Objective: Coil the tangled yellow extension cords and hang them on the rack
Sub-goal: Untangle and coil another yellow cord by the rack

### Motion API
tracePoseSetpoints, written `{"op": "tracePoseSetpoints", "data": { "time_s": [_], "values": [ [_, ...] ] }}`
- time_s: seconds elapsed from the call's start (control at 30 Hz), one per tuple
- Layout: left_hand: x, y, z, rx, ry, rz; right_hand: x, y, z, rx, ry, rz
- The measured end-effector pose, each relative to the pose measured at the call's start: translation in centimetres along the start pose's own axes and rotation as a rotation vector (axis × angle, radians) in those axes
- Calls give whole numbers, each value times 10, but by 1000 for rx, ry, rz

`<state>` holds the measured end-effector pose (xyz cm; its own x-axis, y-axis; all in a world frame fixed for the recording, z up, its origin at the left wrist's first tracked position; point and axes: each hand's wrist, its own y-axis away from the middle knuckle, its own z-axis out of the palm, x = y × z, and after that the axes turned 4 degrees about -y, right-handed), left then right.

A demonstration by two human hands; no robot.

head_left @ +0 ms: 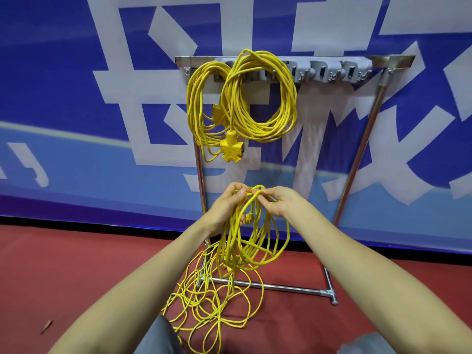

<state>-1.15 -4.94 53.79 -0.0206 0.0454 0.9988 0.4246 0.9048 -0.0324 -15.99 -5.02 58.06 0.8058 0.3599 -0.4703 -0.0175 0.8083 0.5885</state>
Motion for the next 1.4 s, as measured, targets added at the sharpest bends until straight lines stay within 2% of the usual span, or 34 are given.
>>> {"op": "tracePoseSetpoints", "data": {
  "time_s": [0.17,0.27,0.33,0.43,0.5,0.53,0.67,0.73,0.83,0.9,1.03,1.17,1.27,1.33,1.4],
  "values": [
    [1,1,2,-93,-209,68,-7,-12,-8,6,-202,73],
    [-3,0,4,-25,-207,76,-10,-16,-13,-12,-138,30],
    [-5,-2,1,74,-194,83,-10,-15,-19,-2,122,-16],
    [-3,-8,-8,182,-179,97,0,-12,-31,-9,704,-93],
    [1,-10,-14,182,-170,109,9,-13,-35,-61,837,-234],
    [3,-11,-15,166,-177,115,12,-14,-35,-86,863,-365],
    [8,-12,-20,98,-222,121,6,-16,-25,-167,1322,-1051],
    [9,-10,-22,72,-204,117,2,-17,-21,-217,1496,-1208],
    [6,-6,-24,56,-200,106,-7,-20,-18,-197,1728,-1385],
    [4,-5,-25,61,-179,98,-9,-20,-18,-227,1854,-1423],
    [3,-5,-24,30,-169,95,-4,-19,-19,-280,1691,-1471],
    [5,-5,-22,25,-147,102,-6,-26,-25,-152,1592,-1369],
    [4,-4,-21,65,-158,99,-8,-32,-32,-99,1654,-1307],
    [6,-5,-21,90,-140,98,-7,-39,-40,-192,1702,-1255],
    [12,-6,-21,80,-105,105,-5,-45,-50,-375,1695,-1059]
  ]
}}
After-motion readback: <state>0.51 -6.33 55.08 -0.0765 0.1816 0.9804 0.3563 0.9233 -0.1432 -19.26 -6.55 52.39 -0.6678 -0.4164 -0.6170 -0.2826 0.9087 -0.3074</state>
